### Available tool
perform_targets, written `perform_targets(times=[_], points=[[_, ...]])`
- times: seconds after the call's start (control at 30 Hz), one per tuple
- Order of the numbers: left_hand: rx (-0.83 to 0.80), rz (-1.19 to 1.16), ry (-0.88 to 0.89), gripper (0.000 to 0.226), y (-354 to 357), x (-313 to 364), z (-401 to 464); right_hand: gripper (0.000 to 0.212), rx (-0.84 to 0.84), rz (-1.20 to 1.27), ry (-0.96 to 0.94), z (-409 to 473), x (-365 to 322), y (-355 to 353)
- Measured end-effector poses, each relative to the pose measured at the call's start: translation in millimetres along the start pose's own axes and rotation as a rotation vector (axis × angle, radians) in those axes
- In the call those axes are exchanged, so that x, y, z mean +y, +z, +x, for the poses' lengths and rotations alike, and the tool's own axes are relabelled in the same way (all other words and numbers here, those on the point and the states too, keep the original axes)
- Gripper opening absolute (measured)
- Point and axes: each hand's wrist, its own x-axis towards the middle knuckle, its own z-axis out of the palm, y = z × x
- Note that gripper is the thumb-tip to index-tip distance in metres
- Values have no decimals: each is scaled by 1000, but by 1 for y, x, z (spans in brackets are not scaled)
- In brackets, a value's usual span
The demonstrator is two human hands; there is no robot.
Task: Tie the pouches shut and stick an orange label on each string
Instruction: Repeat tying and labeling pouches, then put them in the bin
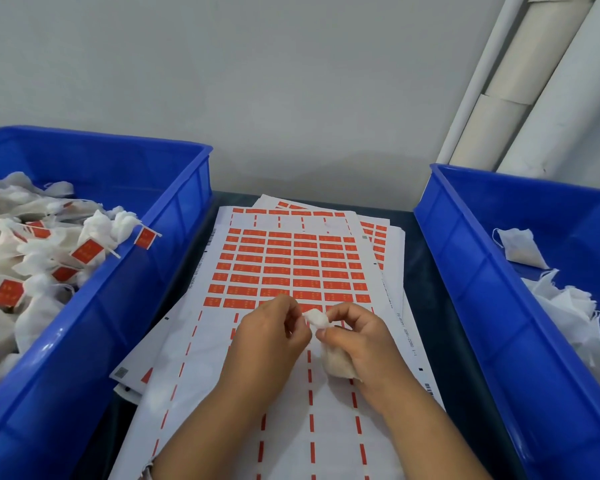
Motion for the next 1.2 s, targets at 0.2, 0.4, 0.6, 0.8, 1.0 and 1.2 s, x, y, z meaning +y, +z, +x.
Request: perform_targets(times=[0.2, 0.4, 0.6, 0.8, 1.0, 1.2], points=[[65, 7, -81, 26, -5, -7, 11, 35, -227, 119, 197, 1, -2, -6], [83, -27, -17, 24, -7, -5, 7, 29, -412, 83, 180, -4, -10, -12], [40, 17, 194, 21, -19, 11, -4, 24, -403, 106, 99, -8, -17, -20], [-9, 220, 397, 13, -39, 27, 1, 21, -382, 190, 48, -5, -27, -38], [-90, 176, 123, 26, -10, 35, 35, 20, -330, 603, 116, 2, -17, -71], [-222, 216, -5, 48, 56, 20, 39, 22, -244, 735, 189, 15, 6, -72]])
